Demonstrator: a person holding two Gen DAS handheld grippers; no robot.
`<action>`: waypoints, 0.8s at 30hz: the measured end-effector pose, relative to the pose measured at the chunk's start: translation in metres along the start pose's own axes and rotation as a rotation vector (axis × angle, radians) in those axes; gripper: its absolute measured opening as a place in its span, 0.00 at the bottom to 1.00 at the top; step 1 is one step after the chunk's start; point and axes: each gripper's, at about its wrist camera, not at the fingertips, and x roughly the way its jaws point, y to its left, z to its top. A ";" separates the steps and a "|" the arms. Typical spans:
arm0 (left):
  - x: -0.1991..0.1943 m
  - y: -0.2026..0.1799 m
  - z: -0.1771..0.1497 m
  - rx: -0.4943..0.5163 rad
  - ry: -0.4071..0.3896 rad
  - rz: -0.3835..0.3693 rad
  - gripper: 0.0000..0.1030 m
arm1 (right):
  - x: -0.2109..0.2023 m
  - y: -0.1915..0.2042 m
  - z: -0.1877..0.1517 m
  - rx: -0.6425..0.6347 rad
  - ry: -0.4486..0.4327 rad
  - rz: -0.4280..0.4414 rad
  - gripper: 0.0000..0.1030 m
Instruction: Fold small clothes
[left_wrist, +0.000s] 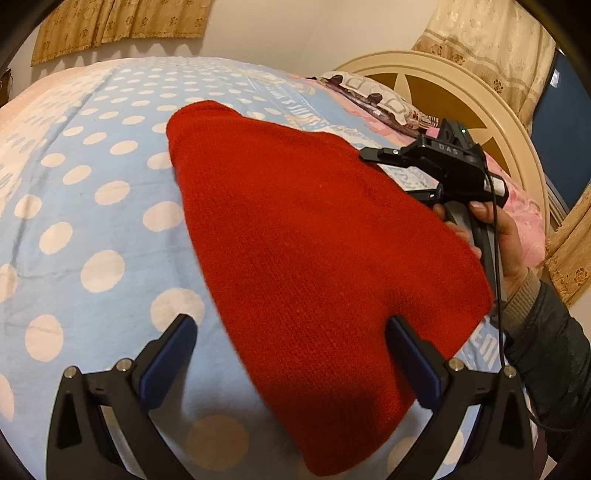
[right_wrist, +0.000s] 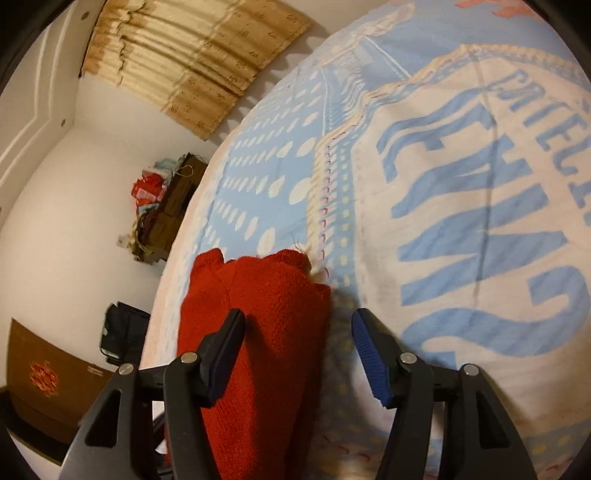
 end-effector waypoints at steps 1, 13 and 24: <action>0.000 0.000 0.001 -0.001 0.001 -0.002 1.00 | 0.001 0.001 -0.001 0.001 0.001 0.003 0.59; 0.001 -0.001 0.004 -0.019 -0.002 -0.081 0.88 | 0.040 0.031 -0.013 -0.103 0.081 0.087 0.36; -0.016 -0.008 0.006 0.006 -0.028 -0.097 0.46 | 0.027 0.064 -0.020 -0.185 0.005 0.094 0.31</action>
